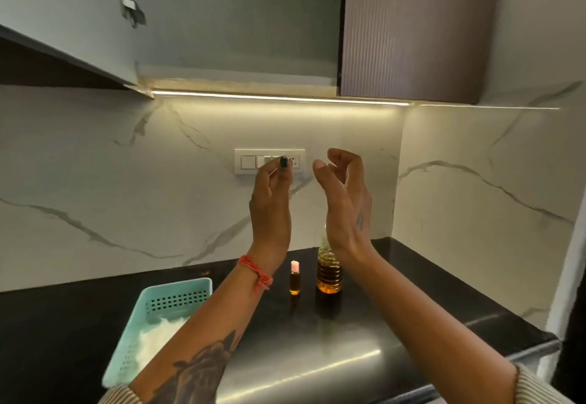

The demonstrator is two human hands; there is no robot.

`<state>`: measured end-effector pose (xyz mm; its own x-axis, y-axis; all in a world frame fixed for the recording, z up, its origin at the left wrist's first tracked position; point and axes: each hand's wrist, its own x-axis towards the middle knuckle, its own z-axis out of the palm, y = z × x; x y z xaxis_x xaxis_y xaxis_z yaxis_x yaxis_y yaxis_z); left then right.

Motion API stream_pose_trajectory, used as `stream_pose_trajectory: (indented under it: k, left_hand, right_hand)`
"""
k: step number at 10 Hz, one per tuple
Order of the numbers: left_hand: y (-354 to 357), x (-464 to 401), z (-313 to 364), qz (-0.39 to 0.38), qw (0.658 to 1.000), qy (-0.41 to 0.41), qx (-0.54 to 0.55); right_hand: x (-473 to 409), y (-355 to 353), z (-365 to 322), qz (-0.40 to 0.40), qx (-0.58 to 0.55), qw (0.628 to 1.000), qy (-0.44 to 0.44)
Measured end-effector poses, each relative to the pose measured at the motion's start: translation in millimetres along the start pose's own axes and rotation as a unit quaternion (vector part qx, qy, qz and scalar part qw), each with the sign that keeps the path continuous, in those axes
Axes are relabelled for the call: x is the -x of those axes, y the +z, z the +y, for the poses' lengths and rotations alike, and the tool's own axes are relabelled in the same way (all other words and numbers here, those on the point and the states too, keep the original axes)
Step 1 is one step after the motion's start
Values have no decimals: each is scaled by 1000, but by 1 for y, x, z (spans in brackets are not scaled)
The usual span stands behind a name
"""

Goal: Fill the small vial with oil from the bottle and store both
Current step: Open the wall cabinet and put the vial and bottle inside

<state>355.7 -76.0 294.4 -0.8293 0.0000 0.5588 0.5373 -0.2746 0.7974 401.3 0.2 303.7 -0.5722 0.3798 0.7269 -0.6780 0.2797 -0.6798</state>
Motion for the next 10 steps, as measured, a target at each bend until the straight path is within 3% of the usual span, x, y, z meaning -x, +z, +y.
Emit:
stream_pose_trajectory:
  k: [3, 8, 10]
  left_hand:
    - [49, -1, -98, 46, 993, -23, -102]
    - [28, -58, -266, 152, 968, -184, -71]
    - [10, -78, -334, 112, 959, -212, -148]
  right_hand:
    - [-19, -59, 108, -9, 2, 994, 109]
    - [-45, -64, 284, 3, 34, 971, 235]
    - [-57, -50, 354, 22, 105, 959, 262]
